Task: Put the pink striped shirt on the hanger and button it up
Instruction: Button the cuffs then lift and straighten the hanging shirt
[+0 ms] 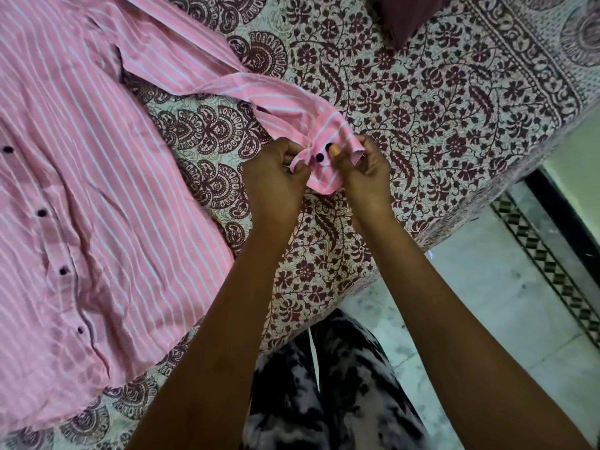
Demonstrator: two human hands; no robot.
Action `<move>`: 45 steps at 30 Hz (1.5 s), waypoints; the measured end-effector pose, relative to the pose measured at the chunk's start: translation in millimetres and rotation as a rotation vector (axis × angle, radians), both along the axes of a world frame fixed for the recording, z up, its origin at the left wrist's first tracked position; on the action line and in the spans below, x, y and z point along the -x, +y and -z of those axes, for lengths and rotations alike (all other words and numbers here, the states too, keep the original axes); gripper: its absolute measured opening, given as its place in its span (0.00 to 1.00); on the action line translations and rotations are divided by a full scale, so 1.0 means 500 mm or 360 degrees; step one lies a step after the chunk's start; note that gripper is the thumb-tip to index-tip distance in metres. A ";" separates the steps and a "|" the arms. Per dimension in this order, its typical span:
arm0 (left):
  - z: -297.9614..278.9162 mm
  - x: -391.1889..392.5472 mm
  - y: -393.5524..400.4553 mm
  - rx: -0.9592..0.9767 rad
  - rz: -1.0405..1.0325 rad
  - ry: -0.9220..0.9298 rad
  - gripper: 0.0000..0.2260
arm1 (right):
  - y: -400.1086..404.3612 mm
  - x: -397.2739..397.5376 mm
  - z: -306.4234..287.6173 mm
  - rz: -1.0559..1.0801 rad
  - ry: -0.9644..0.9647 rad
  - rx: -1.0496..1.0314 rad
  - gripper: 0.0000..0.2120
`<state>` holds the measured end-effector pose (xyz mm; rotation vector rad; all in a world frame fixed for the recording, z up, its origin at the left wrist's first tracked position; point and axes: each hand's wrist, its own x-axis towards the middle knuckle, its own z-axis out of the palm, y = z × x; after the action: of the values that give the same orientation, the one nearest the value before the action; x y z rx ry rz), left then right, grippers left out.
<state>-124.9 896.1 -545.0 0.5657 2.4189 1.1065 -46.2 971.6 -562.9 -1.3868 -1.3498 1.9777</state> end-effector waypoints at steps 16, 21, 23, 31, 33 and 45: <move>-0.018 0.038 -0.013 -0.0046 -0.0008 -0.0666 0.07 | -0.017 0.002 -0.002 -0.0178 -0.0058 -0.0252 0.15; -0.024 0.043 -0.018 -0.0102 0.0031 -0.0871 0.10 | -0.015 0.010 -0.006 -0.0131 -0.0136 -0.0359 0.17; -0.023 0.047 -0.023 -0.0160 0.0054 -0.0983 0.12 | -0.014 0.011 -0.008 -0.0141 -0.0162 -0.0358 0.17; 0.007 0.050 -0.017 -0.0183 0.0105 -0.0694 0.06 | -0.026 0.017 0.003 -0.0128 -0.0209 -0.0387 0.16; 0.012 0.045 -0.012 -0.0159 0.0087 -0.0544 0.04 | -0.027 0.019 0.007 -0.0083 -0.0199 -0.0335 0.17; 0.027 0.030 -0.019 -0.0119 0.0180 -0.0109 0.04 | -0.048 0.021 -0.004 0.0078 0.0088 0.0287 0.06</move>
<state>-139.6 886.7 -558.5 0.6687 2.2659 1.1532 -57.0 947.6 -561.0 -1.4171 -1.1262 2.1327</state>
